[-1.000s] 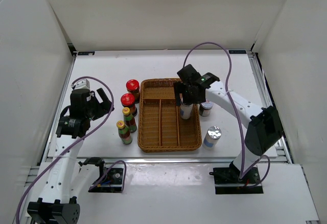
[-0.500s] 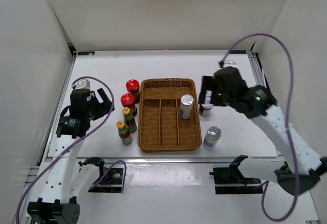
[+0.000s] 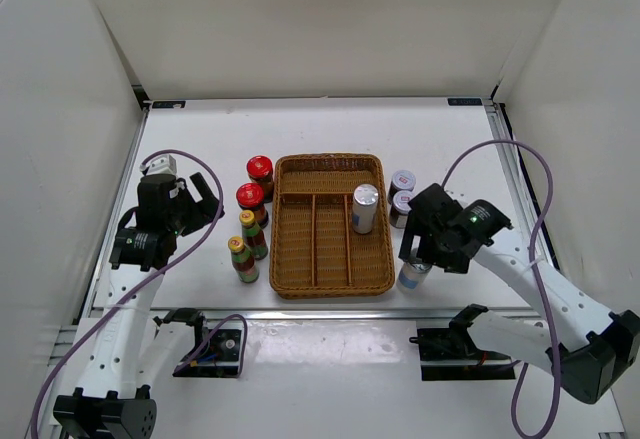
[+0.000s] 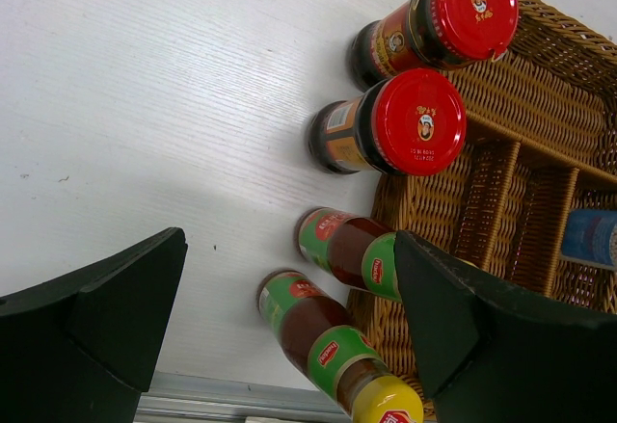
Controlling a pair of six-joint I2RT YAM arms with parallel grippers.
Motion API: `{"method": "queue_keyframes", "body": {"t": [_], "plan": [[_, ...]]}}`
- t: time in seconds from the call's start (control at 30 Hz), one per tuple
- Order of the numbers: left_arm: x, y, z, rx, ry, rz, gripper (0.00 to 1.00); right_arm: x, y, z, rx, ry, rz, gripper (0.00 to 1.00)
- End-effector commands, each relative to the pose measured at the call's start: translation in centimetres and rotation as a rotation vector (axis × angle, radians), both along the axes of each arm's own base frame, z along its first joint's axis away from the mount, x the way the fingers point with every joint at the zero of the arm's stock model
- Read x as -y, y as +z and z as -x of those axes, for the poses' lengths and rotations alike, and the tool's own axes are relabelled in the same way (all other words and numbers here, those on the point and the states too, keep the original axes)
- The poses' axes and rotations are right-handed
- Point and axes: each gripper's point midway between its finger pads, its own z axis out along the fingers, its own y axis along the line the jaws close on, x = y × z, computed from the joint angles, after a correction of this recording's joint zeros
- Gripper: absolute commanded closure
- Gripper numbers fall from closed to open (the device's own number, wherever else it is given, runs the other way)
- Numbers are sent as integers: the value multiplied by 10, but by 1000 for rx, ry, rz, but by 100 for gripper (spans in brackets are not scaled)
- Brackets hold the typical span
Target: Organize the condiment bottles
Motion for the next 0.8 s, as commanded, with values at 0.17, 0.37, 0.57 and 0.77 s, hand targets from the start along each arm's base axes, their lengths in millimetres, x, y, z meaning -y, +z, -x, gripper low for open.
{"method": "queue_keyframes", "body": {"t": [0.17,0.37,0.57,0.77], "plan": [[2,-2,1,-4,-7,6,0,1,-13,-8,7,-57,25,21],[2,-2,1,-4,-7,6,0,-6,-1,-18,69,2,-5,46],[0,-2,1,-4,1,0,0,-17,57,-31,219,62,-32,65],[-2,-2,1,-3,8,-5,0,-53,93,-38,344,175,-10,72]]}}
